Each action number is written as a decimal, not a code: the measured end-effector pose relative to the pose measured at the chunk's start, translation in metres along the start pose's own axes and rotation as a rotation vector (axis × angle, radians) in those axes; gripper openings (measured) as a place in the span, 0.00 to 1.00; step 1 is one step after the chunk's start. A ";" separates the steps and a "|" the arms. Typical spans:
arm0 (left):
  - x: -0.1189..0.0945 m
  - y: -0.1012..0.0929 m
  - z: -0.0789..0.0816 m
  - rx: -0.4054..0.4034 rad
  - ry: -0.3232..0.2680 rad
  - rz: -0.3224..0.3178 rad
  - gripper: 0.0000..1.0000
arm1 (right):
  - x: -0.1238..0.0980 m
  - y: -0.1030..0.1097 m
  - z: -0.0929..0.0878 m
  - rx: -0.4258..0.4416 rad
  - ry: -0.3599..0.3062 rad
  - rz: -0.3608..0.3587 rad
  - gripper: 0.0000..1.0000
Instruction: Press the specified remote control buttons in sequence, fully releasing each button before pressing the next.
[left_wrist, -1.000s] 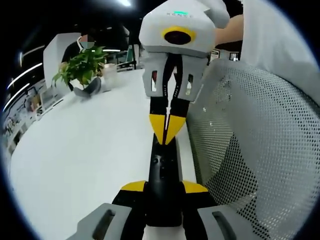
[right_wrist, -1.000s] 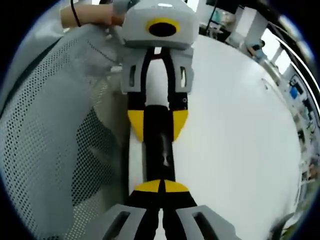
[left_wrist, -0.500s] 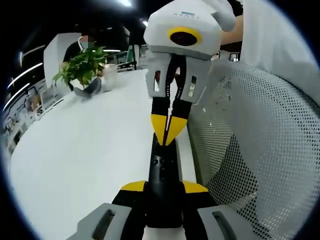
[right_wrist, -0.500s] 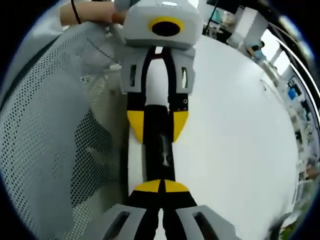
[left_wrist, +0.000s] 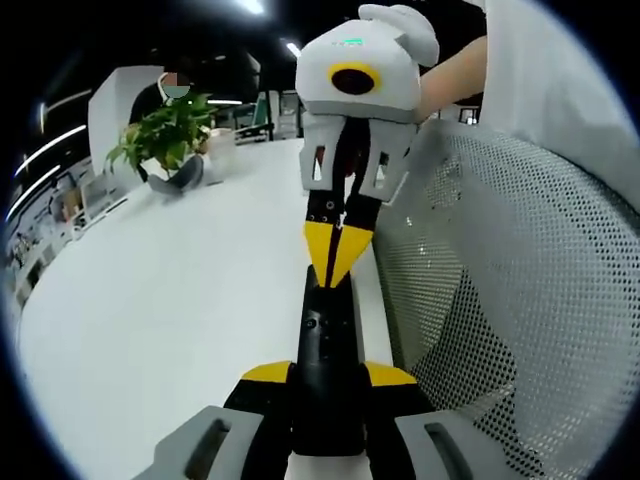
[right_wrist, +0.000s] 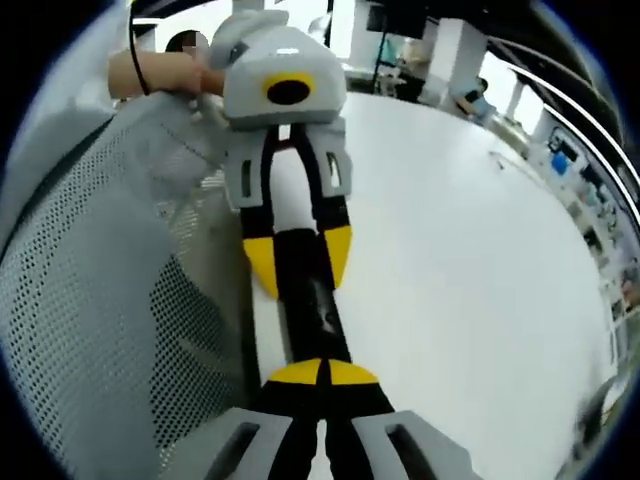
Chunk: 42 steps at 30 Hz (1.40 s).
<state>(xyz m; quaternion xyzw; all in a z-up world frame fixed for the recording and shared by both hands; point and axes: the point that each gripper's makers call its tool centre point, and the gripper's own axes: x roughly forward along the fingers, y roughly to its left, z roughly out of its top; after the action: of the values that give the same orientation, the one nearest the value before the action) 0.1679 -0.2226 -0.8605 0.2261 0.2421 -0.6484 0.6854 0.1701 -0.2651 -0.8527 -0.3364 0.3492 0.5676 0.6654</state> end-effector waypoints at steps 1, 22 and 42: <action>0.000 0.000 0.000 0.000 0.000 0.000 0.25 | 0.000 0.000 -0.001 -0.008 0.007 0.002 0.00; 0.000 0.000 0.000 0.005 0.001 -0.004 0.25 | 0.003 0.003 0.002 -0.072 0.064 0.028 0.04; 0.001 0.000 0.001 0.007 -0.003 -0.007 0.25 | 0.009 0.002 0.003 -0.101 0.264 0.097 0.04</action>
<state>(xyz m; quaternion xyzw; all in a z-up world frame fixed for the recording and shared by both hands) 0.1682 -0.2238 -0.8606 0.2266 0.2396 -0.6518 0.6829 0.1694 -0.2581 -0.8589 -0.4238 0.4205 0.5668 0.5677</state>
